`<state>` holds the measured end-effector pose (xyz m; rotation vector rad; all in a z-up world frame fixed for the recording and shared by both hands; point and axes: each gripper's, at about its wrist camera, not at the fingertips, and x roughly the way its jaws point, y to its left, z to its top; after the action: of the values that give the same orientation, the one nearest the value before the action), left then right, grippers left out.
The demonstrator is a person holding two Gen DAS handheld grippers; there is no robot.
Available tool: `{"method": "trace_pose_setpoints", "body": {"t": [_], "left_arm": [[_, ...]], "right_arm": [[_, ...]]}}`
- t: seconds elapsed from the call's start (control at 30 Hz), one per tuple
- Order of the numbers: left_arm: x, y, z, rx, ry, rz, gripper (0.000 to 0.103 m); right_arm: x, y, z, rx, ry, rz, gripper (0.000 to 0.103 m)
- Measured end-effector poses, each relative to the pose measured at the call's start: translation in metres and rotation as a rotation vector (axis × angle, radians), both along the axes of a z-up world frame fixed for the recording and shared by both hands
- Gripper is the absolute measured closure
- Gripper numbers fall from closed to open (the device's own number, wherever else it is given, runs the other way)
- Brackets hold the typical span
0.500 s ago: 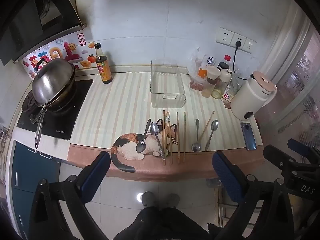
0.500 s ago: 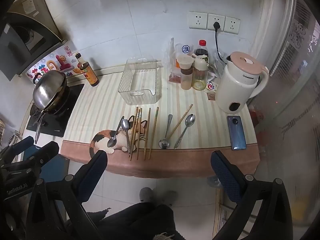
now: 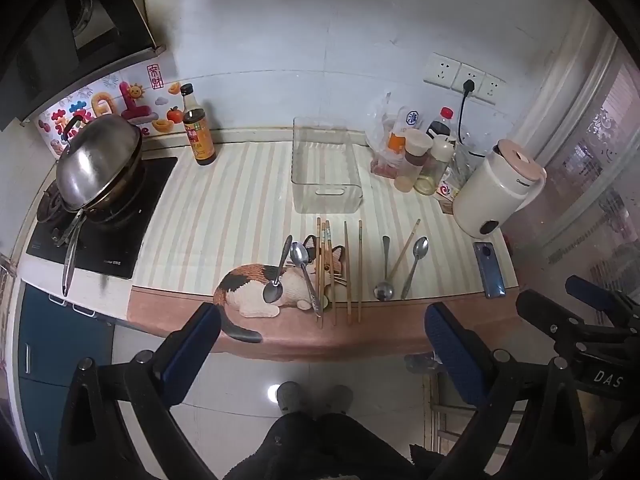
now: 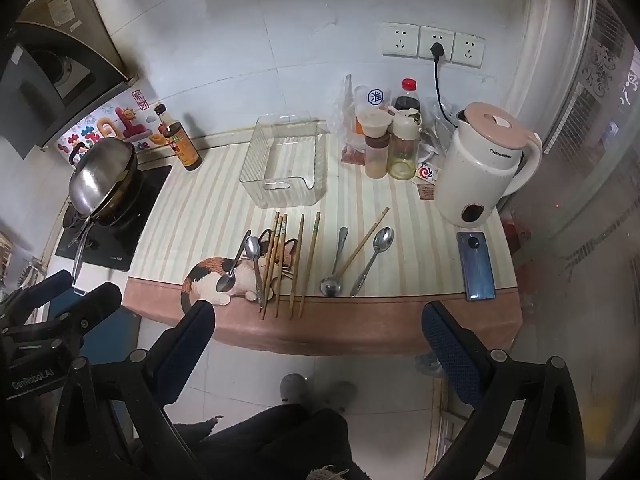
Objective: Organize utensils
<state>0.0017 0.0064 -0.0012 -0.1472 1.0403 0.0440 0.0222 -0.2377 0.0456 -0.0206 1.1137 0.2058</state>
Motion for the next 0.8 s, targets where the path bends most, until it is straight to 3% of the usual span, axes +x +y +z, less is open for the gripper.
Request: {"method": "trace_pose_setpoints", "body": {"t": [0.8], "left_arm": [[-0.0015,-0.0094,0.0025,0.006,-0.011,-0.003,0.000]], "right_arm": [[-0.0064,0.0001,-0.0032,0.011,0.003,-0.003,0.000]]}}
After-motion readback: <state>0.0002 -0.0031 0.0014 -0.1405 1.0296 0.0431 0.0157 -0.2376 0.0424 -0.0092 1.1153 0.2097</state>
